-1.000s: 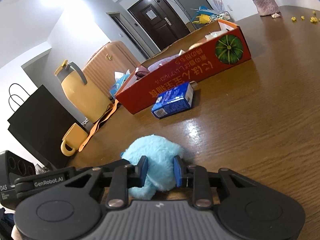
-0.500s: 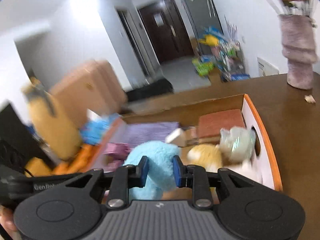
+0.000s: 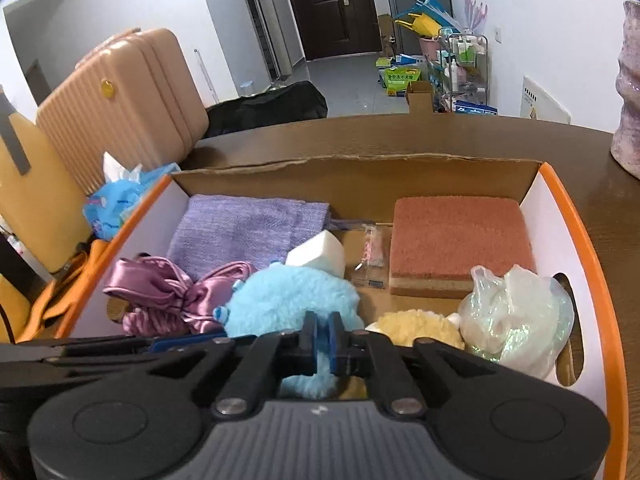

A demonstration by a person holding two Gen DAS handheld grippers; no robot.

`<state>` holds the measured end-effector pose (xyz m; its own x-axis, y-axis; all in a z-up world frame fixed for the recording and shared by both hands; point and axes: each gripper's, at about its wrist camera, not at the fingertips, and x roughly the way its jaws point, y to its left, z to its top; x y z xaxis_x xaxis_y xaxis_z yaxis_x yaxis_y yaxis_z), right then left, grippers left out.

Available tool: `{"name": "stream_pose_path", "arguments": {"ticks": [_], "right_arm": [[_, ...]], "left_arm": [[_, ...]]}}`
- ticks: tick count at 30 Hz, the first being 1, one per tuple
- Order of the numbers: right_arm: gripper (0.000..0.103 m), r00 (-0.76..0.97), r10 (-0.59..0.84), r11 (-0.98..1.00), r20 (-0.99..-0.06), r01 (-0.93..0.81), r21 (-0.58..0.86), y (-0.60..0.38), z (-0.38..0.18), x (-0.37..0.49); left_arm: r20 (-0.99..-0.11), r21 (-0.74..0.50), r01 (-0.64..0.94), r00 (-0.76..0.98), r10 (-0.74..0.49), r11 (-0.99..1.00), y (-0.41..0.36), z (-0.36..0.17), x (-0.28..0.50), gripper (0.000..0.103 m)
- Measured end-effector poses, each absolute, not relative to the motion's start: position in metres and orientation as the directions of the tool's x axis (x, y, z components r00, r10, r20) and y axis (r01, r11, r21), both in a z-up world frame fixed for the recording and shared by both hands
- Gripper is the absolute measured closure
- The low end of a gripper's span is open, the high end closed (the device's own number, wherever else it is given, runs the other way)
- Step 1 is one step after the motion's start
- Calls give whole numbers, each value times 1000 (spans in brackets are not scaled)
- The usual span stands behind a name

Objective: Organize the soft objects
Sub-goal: 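Carry the blue plush into the box and open the right tool, then withdraw the right tool from the box toward the tissue pack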

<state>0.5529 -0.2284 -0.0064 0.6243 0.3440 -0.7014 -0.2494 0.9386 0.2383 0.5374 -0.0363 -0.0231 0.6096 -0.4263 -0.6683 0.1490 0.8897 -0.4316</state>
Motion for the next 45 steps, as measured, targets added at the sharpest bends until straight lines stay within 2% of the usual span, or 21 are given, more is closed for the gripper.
{"name": "stream_pose_path", "arguments": {"ticks": [2, 6, 7, 10, 12, 14, 17, 22, 25, 31, 34, 38, 42, 45], "right_arm": [[83, 643, 341, 940, -685, -243, 240, -234, 6, 544], [82, 700, 332, 943, -632, -256, 212, -246, 47, 517], [79, 714, 328, 944, -618, -259, 202, -250, 58, 507], [69, 758, 308, 951, -575, -261, 166, -267, 93, 469], [67, 783, 295, 955, -548, -259, 144, -278, 112, 443], [60, 808, 285, 958, -515, -261, 121, -291, 129, 410], [59, 833, 271, 962, -482, -250, 108, -304, 145, 374], [58, 853, 296, 955, -431, -270, 121, -302, 166, 326], [53, 862, 315, 949, -397, -297, 109, -295, 173, 294], [45, 883, 341, 939, -324, -333, 80, -284, 149, 221], [41, 887, 351, 936, -300, -339, 95, -280, 124, 178], [28, 898, 339, 941, -280, -325, 95, -276, 82, 124], [28, 913, 284, 959, -292, -265, 103, -272, 48, 79], [28, 886, 336, 941, -319, -298, 161, -272, 34, 62]], "left_arm": [[-649, -411, 162, 638, -413, 897, -32, -10, 528, 56], [-617, -345, 204, 687, -385, 916, -22, 30, 495, 53], [-605, -324, 207, 705, -371, 923, -17, 43, 483, 52], [-564, -260, 206, 761, -321, 943, -3, 78, 446, 46], [-530, -226, 208, 793, -299, 952, 8, 97, 419, 37], [-501, -189, 205, 821, -274, 960, 16, 112, 391, 34], [-493, -169, 188, 834, -249, 967, 19, 128, 361, 34], [-428, -152, 251, 855, -293, 956, 7, 155, 307, 33], [-395, -116, 276, 869, -299, 954, 5, 162, 273, 29], [-305, -25, 281, 912, -275, 959, 8, 136, 191, 16], [-292, -30, 288, 913, -284, 957, 13, 107, 147, 12], [-281, -79, 263, 920, -274, 962, 24, 69, 96, 8], [-287, -153, 234, 919, -269, 960, 37, 47, 62, 5], [-316, -107, 223, 916, -246, 969, 38, 44, 64, 5]]}}
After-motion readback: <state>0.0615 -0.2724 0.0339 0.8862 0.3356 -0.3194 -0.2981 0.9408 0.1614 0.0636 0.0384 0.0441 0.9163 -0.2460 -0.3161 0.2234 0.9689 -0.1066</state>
